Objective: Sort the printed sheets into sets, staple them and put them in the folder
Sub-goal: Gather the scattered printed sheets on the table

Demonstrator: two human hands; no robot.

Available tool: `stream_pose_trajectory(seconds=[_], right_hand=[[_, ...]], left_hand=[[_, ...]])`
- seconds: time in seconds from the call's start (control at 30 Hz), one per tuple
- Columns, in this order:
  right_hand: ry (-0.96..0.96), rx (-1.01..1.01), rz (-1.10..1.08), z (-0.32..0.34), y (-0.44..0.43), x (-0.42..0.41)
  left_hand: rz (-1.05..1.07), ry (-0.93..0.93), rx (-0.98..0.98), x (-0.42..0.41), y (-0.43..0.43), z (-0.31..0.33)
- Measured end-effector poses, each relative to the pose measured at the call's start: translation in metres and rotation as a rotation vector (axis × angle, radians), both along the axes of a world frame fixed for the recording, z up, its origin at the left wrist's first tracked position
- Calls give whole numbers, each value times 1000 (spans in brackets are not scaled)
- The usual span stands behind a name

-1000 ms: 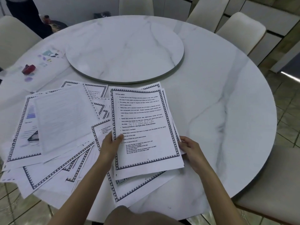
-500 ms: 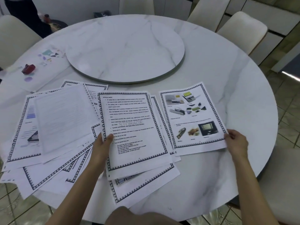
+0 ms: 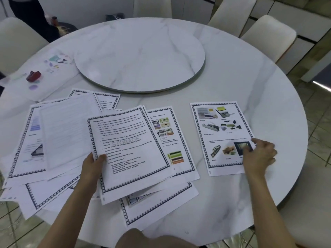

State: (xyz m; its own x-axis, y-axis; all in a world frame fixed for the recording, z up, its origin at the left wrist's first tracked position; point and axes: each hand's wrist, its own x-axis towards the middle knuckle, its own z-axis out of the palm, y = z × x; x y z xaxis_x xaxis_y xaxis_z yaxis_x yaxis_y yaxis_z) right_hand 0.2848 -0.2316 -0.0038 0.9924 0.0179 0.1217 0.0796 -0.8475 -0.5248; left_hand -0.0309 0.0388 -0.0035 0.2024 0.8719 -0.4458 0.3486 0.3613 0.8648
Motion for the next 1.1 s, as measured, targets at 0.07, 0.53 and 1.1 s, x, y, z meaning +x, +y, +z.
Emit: stream_pose_trajectory(seconds=[0.07, 0.53, 1.1], right_hand=[[34, 40, 141, 0, 25, -15], [179, -229, 526, -11, 116, -96], [368, 331, 522, 4, 95, -61]], left_hand=[[-4, 34, 17, 0, -1, -1], [-68, 153, 97, -2, -13, -3], [-128, -100, 168, 8, -22, 26]])
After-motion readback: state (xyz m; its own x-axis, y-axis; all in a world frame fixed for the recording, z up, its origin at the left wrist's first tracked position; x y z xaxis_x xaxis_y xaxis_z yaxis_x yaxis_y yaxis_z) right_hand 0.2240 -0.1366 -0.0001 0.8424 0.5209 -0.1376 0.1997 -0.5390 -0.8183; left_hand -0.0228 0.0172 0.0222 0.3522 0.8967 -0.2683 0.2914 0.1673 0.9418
